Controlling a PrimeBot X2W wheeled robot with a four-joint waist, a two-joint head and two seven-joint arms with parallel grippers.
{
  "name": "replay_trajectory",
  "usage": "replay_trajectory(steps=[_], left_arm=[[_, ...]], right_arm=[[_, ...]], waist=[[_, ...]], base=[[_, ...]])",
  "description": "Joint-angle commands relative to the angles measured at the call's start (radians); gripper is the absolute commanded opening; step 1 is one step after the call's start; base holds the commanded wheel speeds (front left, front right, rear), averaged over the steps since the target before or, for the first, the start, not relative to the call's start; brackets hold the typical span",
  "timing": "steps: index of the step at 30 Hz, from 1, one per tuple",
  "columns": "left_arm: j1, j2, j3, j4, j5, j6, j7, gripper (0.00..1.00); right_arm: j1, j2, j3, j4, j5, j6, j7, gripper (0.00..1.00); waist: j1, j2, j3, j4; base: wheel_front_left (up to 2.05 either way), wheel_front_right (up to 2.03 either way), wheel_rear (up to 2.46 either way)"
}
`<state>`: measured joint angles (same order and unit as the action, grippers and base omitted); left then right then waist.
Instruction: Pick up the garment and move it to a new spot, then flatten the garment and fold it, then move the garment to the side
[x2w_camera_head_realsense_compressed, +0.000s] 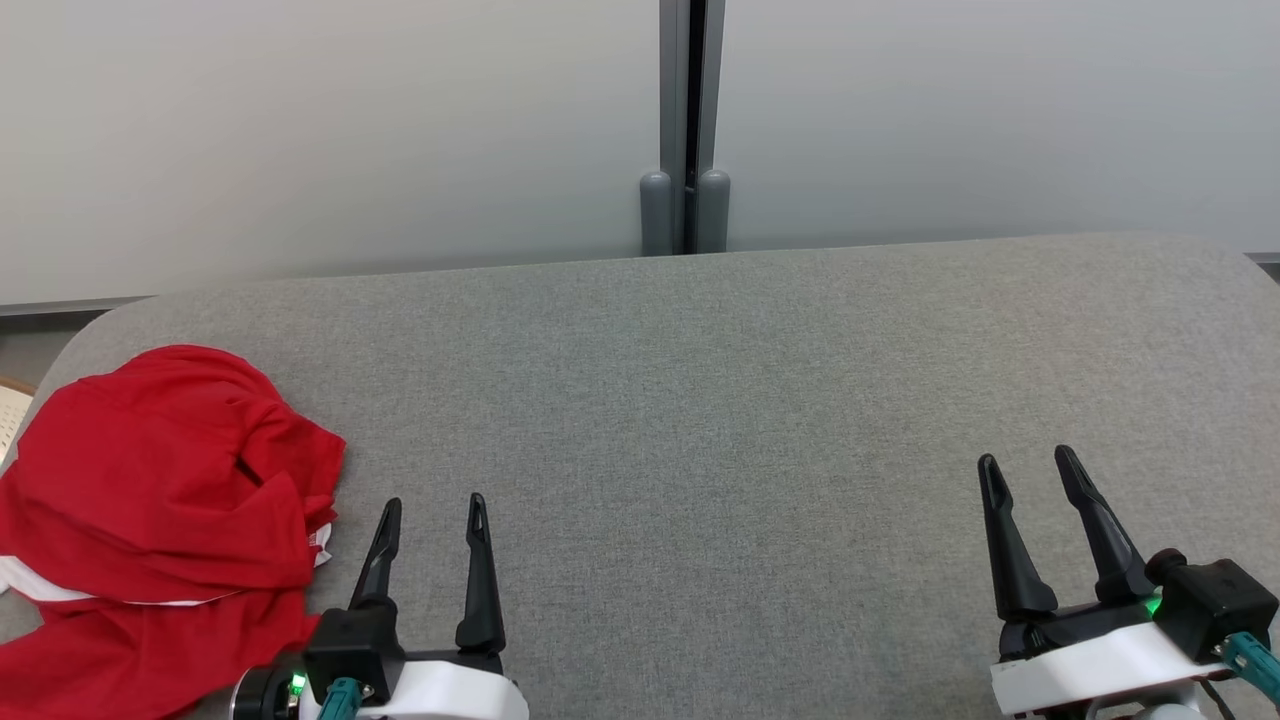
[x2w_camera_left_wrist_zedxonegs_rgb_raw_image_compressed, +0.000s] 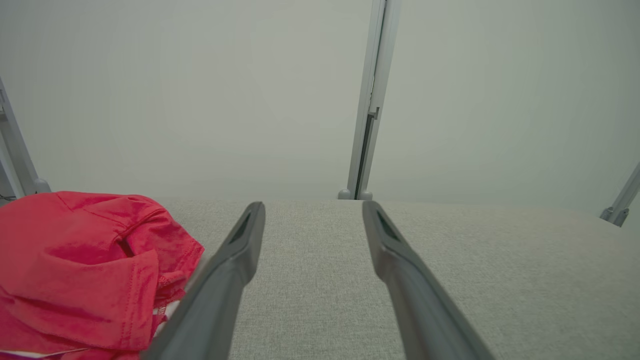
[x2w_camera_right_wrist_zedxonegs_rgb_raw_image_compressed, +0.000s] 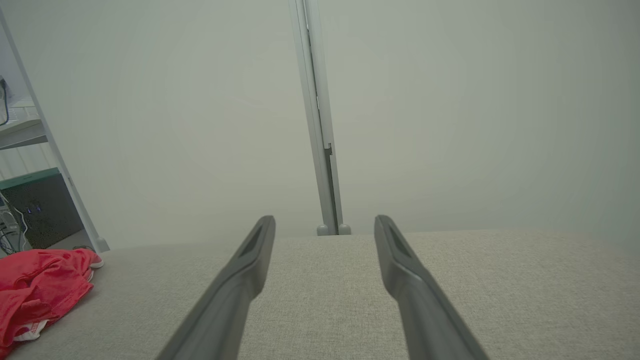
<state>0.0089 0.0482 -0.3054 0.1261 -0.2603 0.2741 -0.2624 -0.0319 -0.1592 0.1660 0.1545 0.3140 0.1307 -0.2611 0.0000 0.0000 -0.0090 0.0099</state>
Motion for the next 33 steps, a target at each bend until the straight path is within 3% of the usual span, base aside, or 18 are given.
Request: replay_trajectory(steps=[1,17,33], left_arm=[[0.003,0.004,0.000,0.003,0.002,0.002,-0.003,1.00],[-0.007,0.004,0.003,0.021,-0.024,-0.007,-0.003,1.00],[0.040,0.004,0.065,0.007,-0.029,-0.026,-0.003,1.00]], right_arm=[[-0.010,-0.006,-0.001,0.005,-0.002,0.000,-0.006,1.00],[0.005,-0.010,0.020,0.008,0.029,0.000,-0.006,1.00],[0.039,0.002,0.100,0.008,0.038,0.000,-0.006,1.00]], waist=[[0.0000,0.0000,0.000,0.000],[0.0000,0.0000,0.000,0.035],[0.0000,0.0000,-0.019,0.322]], base=[[0.00,0.00,0.00],[0.00,0.00,0.00],[0.00,0.00,0.00]])
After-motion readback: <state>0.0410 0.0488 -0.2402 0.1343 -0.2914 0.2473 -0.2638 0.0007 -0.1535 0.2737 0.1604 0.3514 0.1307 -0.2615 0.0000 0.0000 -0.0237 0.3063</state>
